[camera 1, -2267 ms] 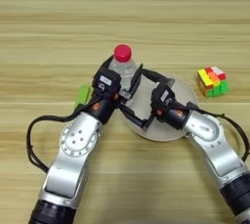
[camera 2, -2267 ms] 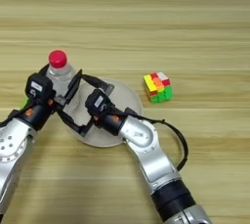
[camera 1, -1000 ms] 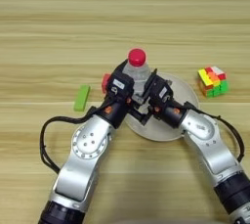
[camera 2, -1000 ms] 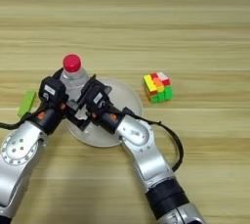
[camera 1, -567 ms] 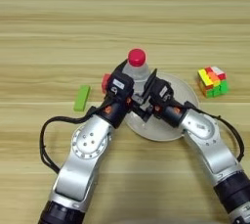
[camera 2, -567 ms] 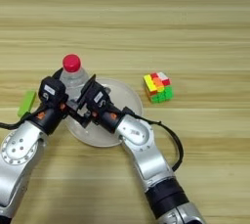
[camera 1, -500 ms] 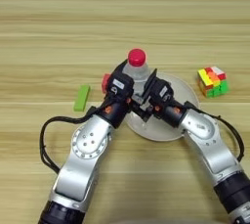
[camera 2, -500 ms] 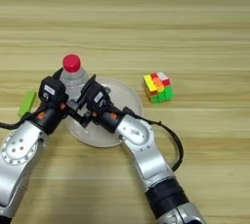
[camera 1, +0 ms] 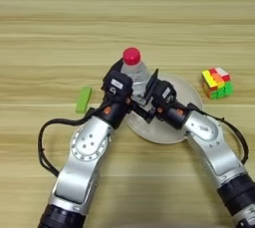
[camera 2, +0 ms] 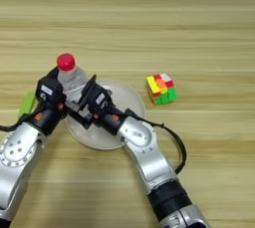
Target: Move the objects on the table
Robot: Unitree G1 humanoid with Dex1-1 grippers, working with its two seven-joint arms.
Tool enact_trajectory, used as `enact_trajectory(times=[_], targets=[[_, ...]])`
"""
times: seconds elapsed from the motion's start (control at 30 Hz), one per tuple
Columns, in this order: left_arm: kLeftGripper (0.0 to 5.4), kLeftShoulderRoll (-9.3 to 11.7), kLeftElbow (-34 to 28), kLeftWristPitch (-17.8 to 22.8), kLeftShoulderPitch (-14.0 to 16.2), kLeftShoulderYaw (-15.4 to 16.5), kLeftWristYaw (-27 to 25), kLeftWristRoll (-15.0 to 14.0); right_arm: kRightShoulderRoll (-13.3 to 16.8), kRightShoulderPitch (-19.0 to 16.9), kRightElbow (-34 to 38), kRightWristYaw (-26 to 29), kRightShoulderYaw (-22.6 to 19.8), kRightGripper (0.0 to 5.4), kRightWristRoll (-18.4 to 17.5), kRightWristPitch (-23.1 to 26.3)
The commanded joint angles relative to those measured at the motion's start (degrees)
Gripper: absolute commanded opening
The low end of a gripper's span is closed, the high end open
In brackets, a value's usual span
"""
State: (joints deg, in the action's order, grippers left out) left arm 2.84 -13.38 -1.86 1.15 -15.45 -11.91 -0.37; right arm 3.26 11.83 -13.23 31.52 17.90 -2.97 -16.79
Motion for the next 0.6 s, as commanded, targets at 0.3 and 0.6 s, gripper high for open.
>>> enact_trajectory(times=[0.3,0.6], targets=[[5.32,-0.9,-1.2,-1.4,-0.9,0.2,0.2,-0.5,-0.7,1.6,-1.0,-1.6,-0.8,3.23,0.8,-0.2],[5.4,-0.8,-2.2,-2.5,-0.8,1.8,0.5,-0.9,-1.4,2.8,-2.6,-4.1,-3.1,3.23,0.6,-0.6]])
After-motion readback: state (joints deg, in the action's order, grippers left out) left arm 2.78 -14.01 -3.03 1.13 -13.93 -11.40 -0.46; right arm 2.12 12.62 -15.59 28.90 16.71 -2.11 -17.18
